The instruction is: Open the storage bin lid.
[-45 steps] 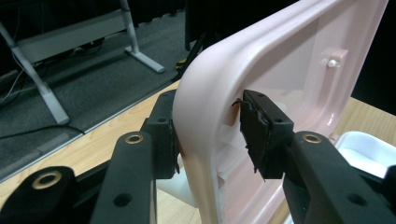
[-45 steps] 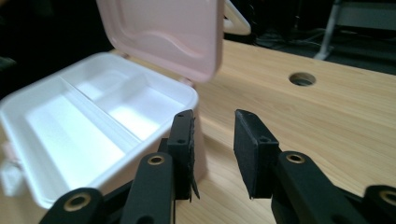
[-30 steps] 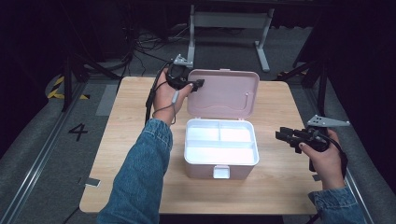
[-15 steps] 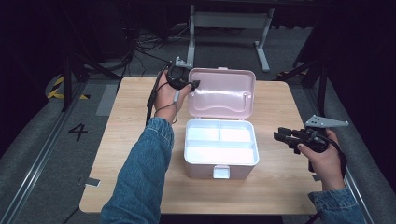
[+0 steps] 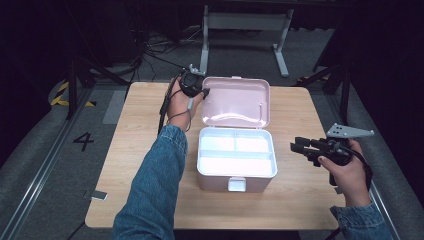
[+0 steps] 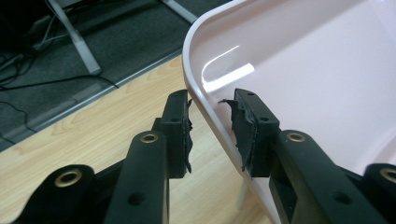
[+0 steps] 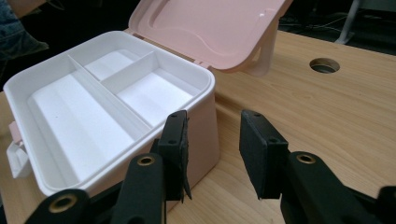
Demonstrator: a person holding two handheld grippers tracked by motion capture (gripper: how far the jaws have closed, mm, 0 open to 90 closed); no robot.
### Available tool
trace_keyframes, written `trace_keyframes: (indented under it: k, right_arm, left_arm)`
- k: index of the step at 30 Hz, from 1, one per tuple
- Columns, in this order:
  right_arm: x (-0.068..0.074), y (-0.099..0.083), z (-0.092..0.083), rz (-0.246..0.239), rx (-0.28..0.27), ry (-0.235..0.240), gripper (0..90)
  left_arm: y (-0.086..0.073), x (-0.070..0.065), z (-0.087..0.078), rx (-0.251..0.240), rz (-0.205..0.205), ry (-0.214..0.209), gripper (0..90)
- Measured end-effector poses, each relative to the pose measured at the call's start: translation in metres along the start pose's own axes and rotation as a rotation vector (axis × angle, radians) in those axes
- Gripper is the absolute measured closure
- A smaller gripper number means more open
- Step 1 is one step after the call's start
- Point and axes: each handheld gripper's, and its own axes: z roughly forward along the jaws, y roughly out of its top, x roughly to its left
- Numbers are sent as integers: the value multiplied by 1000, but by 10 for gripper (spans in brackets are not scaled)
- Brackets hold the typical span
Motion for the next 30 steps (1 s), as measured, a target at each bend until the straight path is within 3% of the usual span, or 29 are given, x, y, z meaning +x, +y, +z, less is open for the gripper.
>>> trace_keyframes:
  k: [2, 4, 22, 30]
  right_arm:
    - [2, 1, -1, -1, -5, 15, 628]
    - [4, 3, -2, 0, -10, 29, 628]
    - [6, 3, -2, -2, -7, 37, 625]
    - [6, 2, -3, -1, -6, 38, 622]
  left_arm:
    - [0, -2, 4, 16, 39, 23, 681]
    - [-1, -1, 7, 33, 50, 28, 677]
    - [-9, 4, 17, 56, 16, 1, 658]
    - [-17, 2, 32, 109, 26, -39, 686]
